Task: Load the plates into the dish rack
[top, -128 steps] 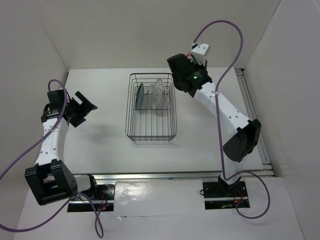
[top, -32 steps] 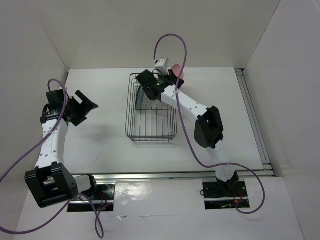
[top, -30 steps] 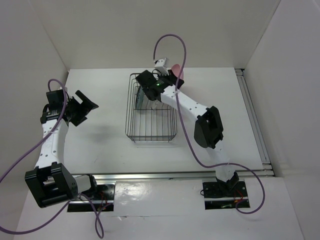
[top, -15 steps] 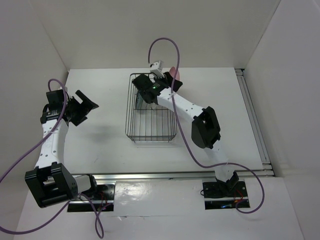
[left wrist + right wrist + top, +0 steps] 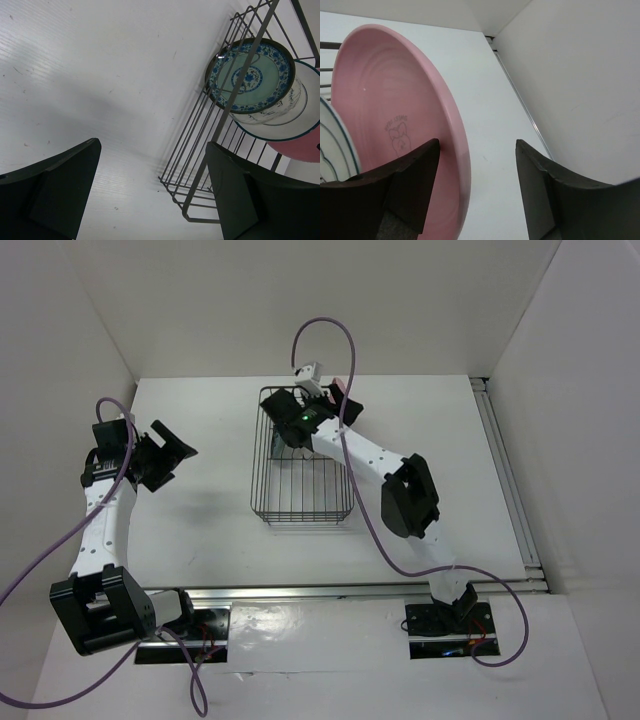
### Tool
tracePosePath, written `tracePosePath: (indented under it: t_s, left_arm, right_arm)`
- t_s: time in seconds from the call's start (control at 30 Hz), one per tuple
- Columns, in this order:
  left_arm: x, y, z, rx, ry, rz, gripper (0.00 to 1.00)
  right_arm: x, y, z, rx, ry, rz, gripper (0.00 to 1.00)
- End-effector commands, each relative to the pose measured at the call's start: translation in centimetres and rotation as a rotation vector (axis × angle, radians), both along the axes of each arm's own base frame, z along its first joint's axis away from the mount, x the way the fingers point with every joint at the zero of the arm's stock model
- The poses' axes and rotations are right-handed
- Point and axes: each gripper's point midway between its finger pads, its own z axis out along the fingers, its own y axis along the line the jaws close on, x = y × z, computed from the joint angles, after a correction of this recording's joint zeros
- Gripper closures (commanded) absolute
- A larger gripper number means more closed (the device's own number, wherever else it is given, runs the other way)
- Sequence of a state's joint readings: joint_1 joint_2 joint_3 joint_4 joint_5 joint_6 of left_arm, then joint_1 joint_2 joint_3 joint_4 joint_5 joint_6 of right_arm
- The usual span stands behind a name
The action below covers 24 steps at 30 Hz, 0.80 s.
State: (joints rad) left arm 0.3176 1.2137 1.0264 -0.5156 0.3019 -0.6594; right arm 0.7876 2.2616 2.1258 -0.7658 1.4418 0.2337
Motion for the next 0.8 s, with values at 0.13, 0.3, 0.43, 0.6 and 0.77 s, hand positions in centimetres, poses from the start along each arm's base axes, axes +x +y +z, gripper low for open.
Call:
tracePosePath:
  t_s: [0.13,0.3,0.43,0.6,0.77]
  left_arm:
    - [0.2,-0.1,1.4,0.002,-0.057,-0.008,0.0]
    - [0.2,-0.1,1.4,0.002,-0.057,-0.008,0.0]
    - [0.2,-0.3,1.4,-0.004,-0.059,-0.015,0.0]
    - [0.2,-0.3,1.4,-0.004,-0.059,-0.015,0.0]
    - [0.2,-0.3,1.7,-0.001,-0.067,-0.015,0.0]
  right_arm:
    - [0.0,1.3,0.7,0.065,-0.029,0.039,0.29]
    - [0.1,1.7,1.4,0.128,-0.034,0.077,0.23]
    - [-0.2,2.1,2.2,0.153,-0.041,0.098,0.15]
    - [-0.1,2.9,4.5,0.266,-0.079,0.159,0.01]
    - [-0.3,3.1,6.5,0.307,-0.089,0.192,0.01]
